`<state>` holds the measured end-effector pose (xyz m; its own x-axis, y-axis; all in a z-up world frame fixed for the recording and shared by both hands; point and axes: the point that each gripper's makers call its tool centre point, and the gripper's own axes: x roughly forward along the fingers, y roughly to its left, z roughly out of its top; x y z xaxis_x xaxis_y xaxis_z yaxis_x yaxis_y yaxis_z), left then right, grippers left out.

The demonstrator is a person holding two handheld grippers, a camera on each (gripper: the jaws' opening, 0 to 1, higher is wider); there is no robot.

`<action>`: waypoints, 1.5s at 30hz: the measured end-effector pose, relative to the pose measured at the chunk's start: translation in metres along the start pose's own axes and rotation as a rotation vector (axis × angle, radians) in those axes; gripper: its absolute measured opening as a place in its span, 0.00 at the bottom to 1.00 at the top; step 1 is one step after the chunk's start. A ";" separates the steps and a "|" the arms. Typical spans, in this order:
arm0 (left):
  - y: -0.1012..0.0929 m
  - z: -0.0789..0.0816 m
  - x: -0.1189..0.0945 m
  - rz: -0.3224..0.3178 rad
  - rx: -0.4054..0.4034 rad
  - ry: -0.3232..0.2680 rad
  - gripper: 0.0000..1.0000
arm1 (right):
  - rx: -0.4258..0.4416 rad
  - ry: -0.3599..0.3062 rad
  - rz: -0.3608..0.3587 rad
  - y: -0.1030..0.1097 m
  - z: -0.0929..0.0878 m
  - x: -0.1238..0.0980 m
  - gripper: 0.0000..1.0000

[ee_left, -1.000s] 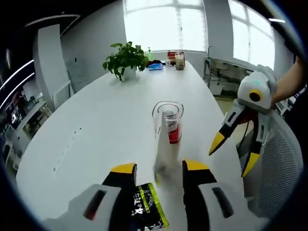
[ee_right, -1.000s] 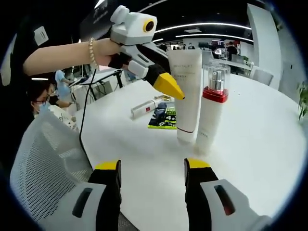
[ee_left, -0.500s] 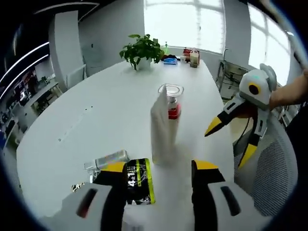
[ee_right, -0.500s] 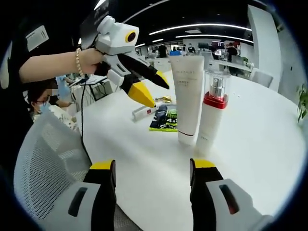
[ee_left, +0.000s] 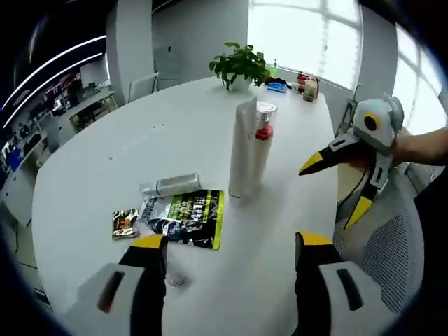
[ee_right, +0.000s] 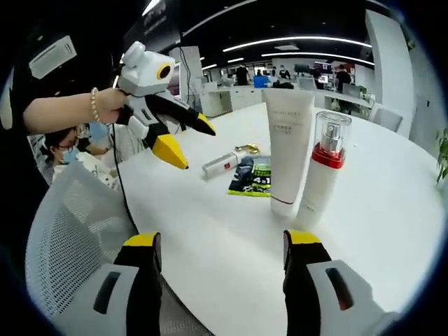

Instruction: Arrange the skincare products in the storage area until every visible bottle or jar stands upright without overlapping.

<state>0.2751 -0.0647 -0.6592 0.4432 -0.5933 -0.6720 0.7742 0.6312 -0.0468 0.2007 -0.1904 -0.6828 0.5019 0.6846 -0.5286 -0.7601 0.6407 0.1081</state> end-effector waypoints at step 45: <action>-0.035 -0.086 -0.079 0.130 -0.305 -0.045 0.95 | 0.059 -0.095 0.024 0.019 0.016 -0.012 0.93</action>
<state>0.1740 0.0032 -0.6684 0.5541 -0.5151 -0.6539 0.5420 0.8195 -0.1861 0.1867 -0.1809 -0.6608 0.5228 0.7281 -0.4432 -0.7483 0.6411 0.1705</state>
